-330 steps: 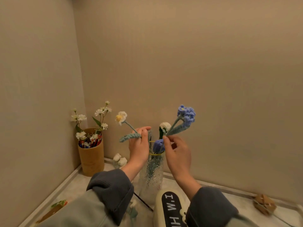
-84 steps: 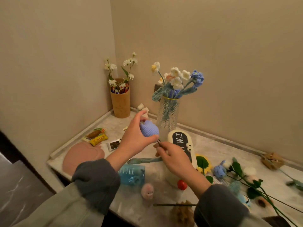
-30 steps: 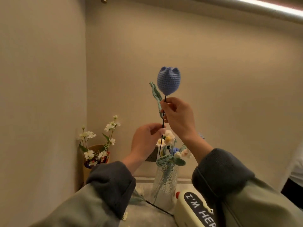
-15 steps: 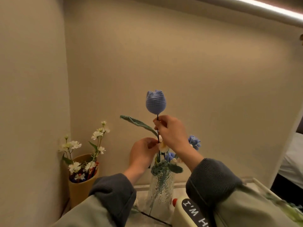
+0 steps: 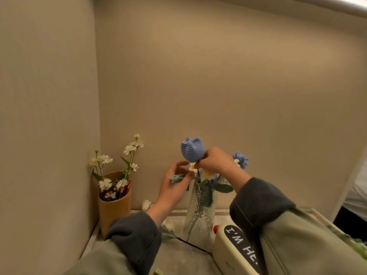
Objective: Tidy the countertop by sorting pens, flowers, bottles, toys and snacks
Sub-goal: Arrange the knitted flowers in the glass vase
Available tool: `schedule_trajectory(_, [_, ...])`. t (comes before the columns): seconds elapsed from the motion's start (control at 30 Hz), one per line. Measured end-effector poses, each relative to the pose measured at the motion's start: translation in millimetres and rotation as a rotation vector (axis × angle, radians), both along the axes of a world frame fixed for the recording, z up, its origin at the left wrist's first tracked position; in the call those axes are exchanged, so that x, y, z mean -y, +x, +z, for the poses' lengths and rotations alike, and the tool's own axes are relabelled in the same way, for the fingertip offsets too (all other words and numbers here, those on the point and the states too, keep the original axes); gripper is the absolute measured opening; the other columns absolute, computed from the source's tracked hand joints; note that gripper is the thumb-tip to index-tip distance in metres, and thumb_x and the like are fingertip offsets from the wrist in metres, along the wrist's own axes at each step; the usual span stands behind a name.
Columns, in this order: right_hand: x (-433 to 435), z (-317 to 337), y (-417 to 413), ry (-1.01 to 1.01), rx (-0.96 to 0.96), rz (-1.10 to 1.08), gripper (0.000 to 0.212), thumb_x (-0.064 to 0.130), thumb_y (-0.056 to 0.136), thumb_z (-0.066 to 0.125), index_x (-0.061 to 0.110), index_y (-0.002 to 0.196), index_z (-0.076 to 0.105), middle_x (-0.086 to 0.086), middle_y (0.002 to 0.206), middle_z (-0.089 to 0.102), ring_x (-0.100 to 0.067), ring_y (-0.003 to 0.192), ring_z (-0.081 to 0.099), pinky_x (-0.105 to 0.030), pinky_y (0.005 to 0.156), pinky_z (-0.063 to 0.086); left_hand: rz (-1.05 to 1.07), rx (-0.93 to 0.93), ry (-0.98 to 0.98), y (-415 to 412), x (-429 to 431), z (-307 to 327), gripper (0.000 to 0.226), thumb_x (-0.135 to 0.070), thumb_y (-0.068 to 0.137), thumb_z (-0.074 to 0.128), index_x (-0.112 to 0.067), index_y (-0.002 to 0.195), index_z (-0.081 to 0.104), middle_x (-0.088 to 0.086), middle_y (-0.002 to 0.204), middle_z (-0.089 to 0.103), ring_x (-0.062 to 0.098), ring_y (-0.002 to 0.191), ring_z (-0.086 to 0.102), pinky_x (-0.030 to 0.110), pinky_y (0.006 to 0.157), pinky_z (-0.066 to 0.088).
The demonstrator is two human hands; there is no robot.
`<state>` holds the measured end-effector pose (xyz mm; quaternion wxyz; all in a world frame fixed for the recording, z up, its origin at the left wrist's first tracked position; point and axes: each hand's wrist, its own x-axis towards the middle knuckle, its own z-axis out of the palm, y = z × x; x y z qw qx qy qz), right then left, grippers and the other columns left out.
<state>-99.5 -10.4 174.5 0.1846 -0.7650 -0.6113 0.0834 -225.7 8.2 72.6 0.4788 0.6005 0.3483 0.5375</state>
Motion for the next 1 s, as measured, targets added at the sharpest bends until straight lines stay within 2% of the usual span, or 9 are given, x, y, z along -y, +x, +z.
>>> schedule_trajectory(0.1, [8, -1, 0, 0.027, -0.068, 0.028, 0.018, 0.031, 0.075, 0.068, 0.021, 0.091, 0.068, -0.004, 0.089, 0.071, -0.023, 0.083, 0.067, -0.046, 0.082, 0.058, 0.011, -0.023, -0.046, -3, 3, -4, 0.018, -0.012, 0.083, 0.072, -0.016, 0.099, 0.065, 0.006, 0.096, 0.070, 0.024, 0.091, 0.067, 0.036, 0.077, 0.058])
schedule_trajectory(0.2, [19, -2, 0, 0.104, -0.131, 0.059, 0.058, 0.033, 0.074, 0.068, 0.029, 0.130, 0.053, 0.001, 0.109, 0.066, -0.023, 0.097, 0.065, -0.048, 0.088, 0.054, -0.021, 0.000, -0.133, -4, 10, -6, 0.028, -0.009, 0.081, 0.073, -0.011, 0.107, 0.062, 0.008, 0.101, 0.069, 0.021, 0.090, 0.066, 0.028, 0.075, 0.056])
schedule_trajectory(0.27, [27, -5, -1, 0.141, -0.185, 0.084, 0.068, 0.034, 0.077, 0.067, 0.028, 0.140, 0.043, -0.001, 0.123, 0.060, -0.024, 0.107, 0.062, -0.048, 0.091, 0.052, -0.012, 0.012, -0.170, -3, 17, -6, 0.033, -0.011, 0.082, 0.073, -0.014, 0.111, 0.059, 0.003, 0.099, 0.068, 0.014, 0.087, 0.065, 0.029, 0.076, 0.056])
schedule_trajectory(0.33, [35, -9, 0, 0.213, -0.209, 0.094, 0.071, 0.034, 0.079, 0.066, 0.026, 0.144, 0.039, -0.003, 0.137, 0.053, -0.024, 0.118, 0.056, -0.048, 0.096, 0.050, -0.001, 0.034, -0.201, -1, 21, -7, 0.026, -0.013, 0.083, 0.073, -0.020, 0.105, 0.060, -0.002, 0.095, 0.069, 0.014, 0.087, 0.065, 0.034, 0.080, 0.055])
schedule_trajectory(0.43, [53, -18, 1, 0.400, -0.217, 0.132, 0.065, 0.027, 0.082, 0.065, 0.021, 0.143, 0.042, -0.003, 0.141, 0.049, -0.021, 0.129, 0.046, -0.040, 0.106, 0.040, 0.023, 0.062, -0.264, 3, 33, -10, 0.028, -0.016, 0.083, 0.073, -0.014, 0.107, 0.061, 0.000, 0.095, 0.070, 0.019, 0.094, 0.067, 0.036, 0.080, 0.056])
schedule_trajectory(0.57, [89, -38, 7, 0.696, -0.270, 0.224, 0.045, 0.020, 0.087, 0.064, 0.018, 0.131, 0.054, 0.007, 0.124, 0.055, -0.008, 0.117, 0.047, -0.019, 0.095, 0.034, 0.027, 0.082, -0.339, 8, 62, -18, 0.045, -0.015, 0.088, 0.066, -0.017, 0.123, 0.038, 0.002, 0.103, 0.063, 0.017, 0.096, 0.065, 0.035, 0.085, 0.055])
schedule_trajectory(0.7, [126, -65, 29, 0.768, -0.388, 0.303, 0.035, 0.012, 0.088, 0.065, 0.023, 0.120, 0.060, 0.015, 0.113, 0.058, 0.003, 0.106, 0.052, -0.005, 0.089, 0.036, 0.011, 0.070, -0.364, 15, 99, -27, 0.036, -0.015, 0.091, 0.062, -0.017, 0.124, 0.046, 0.005, 0.107, 0.063, 0.019, 0.094, 0.065, 0.029, 0.077, 0.057])
schedule_trajectory(0.83, [161, -98, 65, 0.624, -0.475, 0.281, 0.033, 0.012, 0.089, 0.062, 0.032, 0.115, 0.059, 0.020, 0.113, 0.058, 0.004, 0.111, 0.053, -0.016, 0.095, 0.042, -0.019, 0.056, -0.410, 39, 145, -41, 0.026, -0.013, 0.093, 0.059, -0.015, 0.118, 0.055, 0.008, 0.106, 0.066, 0.013, 0.082, 0.066, 0.025, 0.070, 0.057])
schedule_trajectory(1.0, [205, -135, 112, 0.447, -0.531, 0.210, 0.026, 0.014, 0.089, 0.062, 0.034, 0.106, 0.062, 0.019, 0.105, 0.062, -0.002, 0.102, 0.060, -0.034, 0.091, 0.053, -0.057, 0.006, -0.445, 81, 201, -71, 0.018, -0.005, 0.091, 0.059, -0.017, 0.105, 0.059, 0.011, 0.102, 0.065, 0.013, 0.078, 0.065, 0.024, 0.068, 0.056])
